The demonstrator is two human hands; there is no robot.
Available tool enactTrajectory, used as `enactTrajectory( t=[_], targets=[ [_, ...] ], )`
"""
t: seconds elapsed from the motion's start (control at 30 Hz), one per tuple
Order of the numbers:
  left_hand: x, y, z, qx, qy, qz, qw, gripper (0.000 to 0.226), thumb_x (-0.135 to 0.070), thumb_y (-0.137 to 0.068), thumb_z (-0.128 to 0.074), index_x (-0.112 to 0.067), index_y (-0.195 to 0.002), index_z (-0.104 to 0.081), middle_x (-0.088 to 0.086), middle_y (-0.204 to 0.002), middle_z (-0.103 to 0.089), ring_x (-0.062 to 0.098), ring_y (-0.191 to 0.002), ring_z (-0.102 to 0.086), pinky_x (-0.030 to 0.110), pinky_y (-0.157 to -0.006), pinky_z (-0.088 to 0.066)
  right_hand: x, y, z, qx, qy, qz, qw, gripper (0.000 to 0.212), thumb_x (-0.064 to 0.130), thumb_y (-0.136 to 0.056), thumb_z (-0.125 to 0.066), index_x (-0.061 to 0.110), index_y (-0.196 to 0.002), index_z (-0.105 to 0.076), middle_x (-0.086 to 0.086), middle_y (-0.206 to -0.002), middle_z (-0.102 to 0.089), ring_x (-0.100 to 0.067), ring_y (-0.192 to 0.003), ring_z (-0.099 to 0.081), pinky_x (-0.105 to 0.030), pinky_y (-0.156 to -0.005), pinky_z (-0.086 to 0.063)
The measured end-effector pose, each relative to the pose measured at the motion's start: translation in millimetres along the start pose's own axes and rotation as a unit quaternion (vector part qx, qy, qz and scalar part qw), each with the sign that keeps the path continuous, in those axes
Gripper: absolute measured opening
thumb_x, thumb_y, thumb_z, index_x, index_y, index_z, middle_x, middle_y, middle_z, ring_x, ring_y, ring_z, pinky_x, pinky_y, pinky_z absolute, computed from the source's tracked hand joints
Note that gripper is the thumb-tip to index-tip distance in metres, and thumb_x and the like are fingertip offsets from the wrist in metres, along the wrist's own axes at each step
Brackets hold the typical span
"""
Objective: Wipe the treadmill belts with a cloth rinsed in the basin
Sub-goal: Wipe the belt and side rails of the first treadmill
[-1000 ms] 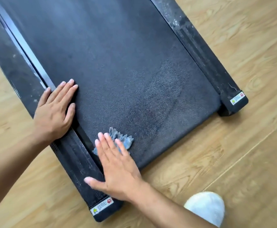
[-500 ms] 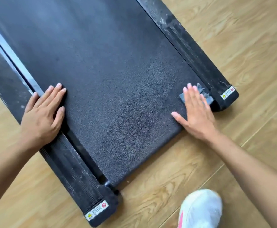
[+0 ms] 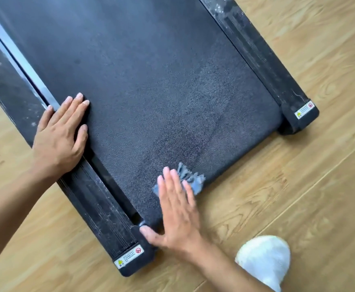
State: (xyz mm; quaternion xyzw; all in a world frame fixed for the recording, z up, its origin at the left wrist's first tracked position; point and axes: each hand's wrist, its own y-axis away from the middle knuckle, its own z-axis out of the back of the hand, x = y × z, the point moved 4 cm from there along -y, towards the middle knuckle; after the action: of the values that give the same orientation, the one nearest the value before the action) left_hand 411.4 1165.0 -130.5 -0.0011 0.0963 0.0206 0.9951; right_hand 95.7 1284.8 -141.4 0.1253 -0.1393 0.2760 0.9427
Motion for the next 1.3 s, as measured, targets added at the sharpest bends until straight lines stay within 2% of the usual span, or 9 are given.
enactTrajectory(
  t=[0.1,0.23,0.43,0.57,0.67,0.83,1.03,1.13,1.3],
  targets=[
    [-0.4,0.5,1.0,-0.001,0.004,0.001,1.0,0.06,-0.035,-0.106,-0.031,-0.024,-0.165,-0.028,-0.01,-0.172,-0.023,0.011,-0.16,-0.018,0.047,-0.13,-0.013,36.5,26.4,-18.6,0.051,0.077,0.124,0.988,0.112,0.085,-0.091,-0.028,0.002,-0.165,-0.018,-0.015,-0.175,-0.005,-0.026,-0.162,-0.005,-0.045,-0.125,-0.018],
    [1.1,0.0,3.0,-0.003,0.008,-0.007,1.0,0.059,-0.033,-0.107,-0.031,-0.024,-0.165,-0.03,-0.01,-0.172,-0.023,0.011,-0.16,-0.019,0.047,-0.13,-0.014,0.0,20.4,-8.2,0.028,0.065,0.226,0.971,0.092,0.076,-0.1,-0.032,0.013,-0.166,-0.022,-0.003,-0.175,-0.013,-0.016,-0.162,-0.009,-0.038,-0.127,-0.025],
    [2.9,-0.3,0.3,-0.009,0.002,-0.015,1.0,0.059,-0.035,-0.106,-0.03,-0.026,-0.165,-0.03,-0.008,-0.172,-0.023,0.013,-0.16,-0.021,0.05,-0.129,-0.017,-159.1,-39.0,49.9,-0.089,0.113,0.051,0.988,0.086,0.071,-0.101,-0.036,0.012,-0.163,-0.031,-0.005,-0.172,-0.025,-0.019,-0.16,-0.022,-0.045,-0.126,-0.025],
    [0.0,-1.6,2.7,-0.002,0.006,-0.013,1.0,0.06,-0.036,-0.105,-0.028,-0.024,-0.164,-0.031,-0.006,-0.173,-0.023,0.016,-0.16,-0.021,0.047,-0.129,-0.014,-247.5,-64.5,86.1,-0.085,0.055,-0.112,0.989,0.087,0.071,-0.101,-0.029,0.014,-0.167,-0.02,-0.003,-0.175,-0.013,-0.017,-0.162,-0.007,-0.046,-0.13,-0.013],
    [-0.3,-0.5,3.2,-0.002,0.006,-0.012,1.0,0.06,-0.037,-0.105,-0.027,-0.025,-0.164,-0.03,-0.007,-0.173,-0.022,0.015,-0.16,-0.021,0.049,-0.13,-0.015,-267.9,-72.0,98.2,-0.1,0.03,-0.167,0.98,0.088,0.072,-0.101,-0.026,0.015,-0.168,-0.013,-0.002,-0.176,-0.006,-0.016,-0.162,-0.002,-0.042,-0.13,-0.007],
    [-1.5,1.4,3.1,-0.017,0.001,-0.01,1.0,0.058,-0.034,-0.107,-0.031,-0.024,-0.165,-0.03,-0.008,-0.172,-0.025,0.011,-0.159,-0.021,0.048,-0.13,-0.015,-219.4,-62.0,74.2,-0.169,-0.035,-0.234,0.957,0.095,0.074,-0.101,-0.027,0.005,-0.166,-0.017,-0.013,-0.175,-0.008,-0.029,-0.162,-0.004,-0.054,-0.13,-0.007],
    [-0.2,1.6,4.2,-0.014,0.004,-0.01,1.0,0.056,-0.033,-0.108,-0.032,-0.025,-0.164,-0.031,-0.009,-0.172,-0.024,0.009,-0.16,-0.017,0.046,-0.131,-0.014,-54.1,-20.0,24.7,-0.024,-0.012,-0.046,0.999,0.107,0.079,-0.093,-0.036,0.002,-0.164,-0.018,-0.015,-0.175,-0.006,-0.028,-0.162,-0.003,-0.051,-0.13,-0.009],
    [-0.3,2.3,3.3,-0.014,-0.001,-0.012,1.0,0.056,-0.032,-0.109,-0.032,-0.025,-0.164,-0.031,-0.009,-0.172,-0.024,0.008,-0.16,-0.017,0.046,-0.131,-0.014,8.3,-24.5,10.1,0.049,0.0,0.026,0.998,0.108,0.083,-0.094,-0.026,0.004,-0.166,-0.012,-0.013,-0.175,0.003,-0.022,-0.162,0.006,-0.047,-0.13,-0.007],
    [-0.6,2.2,2.5,-0.009,-0.009,-0.01,1.0,0.055,-0.032,-0.109,-0.032,-0.026,-0.165,-0.03,-0.01,-0.172,-0.023,0.007,-0.16,-0.017,0.047,-0.13,-0.015,42.9,-23.4,-6.8,0.121,0.03,0.165,0.978,0.11,0.084,-0.093,-0.032,0.005,-0.166,-0.01,-0.009,-0.175,0.008,-0.018,-0.161,0.015,-0.044,-0.13,-0.005]
  ],
)
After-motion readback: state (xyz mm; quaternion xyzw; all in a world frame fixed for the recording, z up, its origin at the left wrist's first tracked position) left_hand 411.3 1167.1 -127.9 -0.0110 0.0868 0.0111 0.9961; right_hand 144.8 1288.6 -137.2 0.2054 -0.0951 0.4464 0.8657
